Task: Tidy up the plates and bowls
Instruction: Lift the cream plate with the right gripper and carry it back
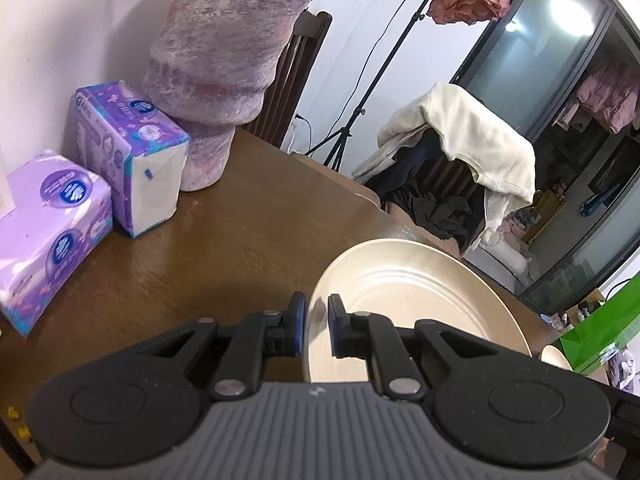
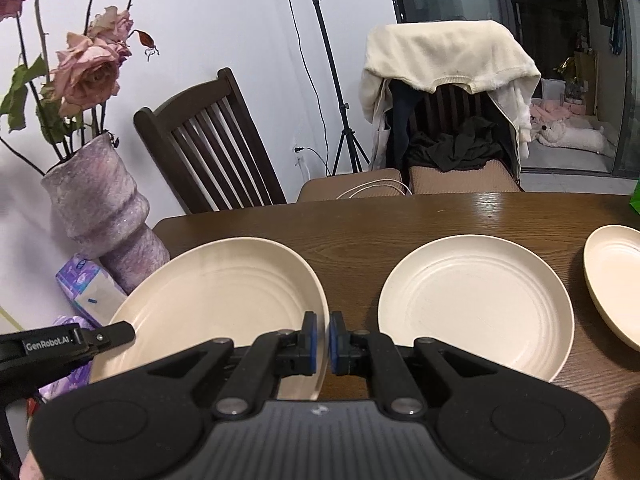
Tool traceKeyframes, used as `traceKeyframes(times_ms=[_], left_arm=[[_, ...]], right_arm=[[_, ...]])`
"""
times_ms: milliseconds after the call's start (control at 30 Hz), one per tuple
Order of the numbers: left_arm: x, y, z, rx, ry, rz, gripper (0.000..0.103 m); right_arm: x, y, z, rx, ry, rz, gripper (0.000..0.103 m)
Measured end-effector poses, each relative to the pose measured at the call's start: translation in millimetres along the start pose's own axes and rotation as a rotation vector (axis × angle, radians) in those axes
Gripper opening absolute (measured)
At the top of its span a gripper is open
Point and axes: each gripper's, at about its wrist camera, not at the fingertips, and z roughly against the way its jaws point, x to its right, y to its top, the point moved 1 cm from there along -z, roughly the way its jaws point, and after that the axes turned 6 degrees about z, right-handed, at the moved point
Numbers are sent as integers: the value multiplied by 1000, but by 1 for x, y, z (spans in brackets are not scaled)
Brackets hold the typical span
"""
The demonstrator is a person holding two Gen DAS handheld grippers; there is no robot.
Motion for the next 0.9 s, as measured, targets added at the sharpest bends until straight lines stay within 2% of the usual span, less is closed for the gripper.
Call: traceKeyframes(times_ms=[300, 900], left_arm=[[4, -13, 26, 15, 13, -4, 11], [14, -49, 101, 78, 19, -6, 11]], right_arm=[[1, -13, 26, 8, 7, 7, 7], [2, -44, 93, 36, 44, 17, 7]])
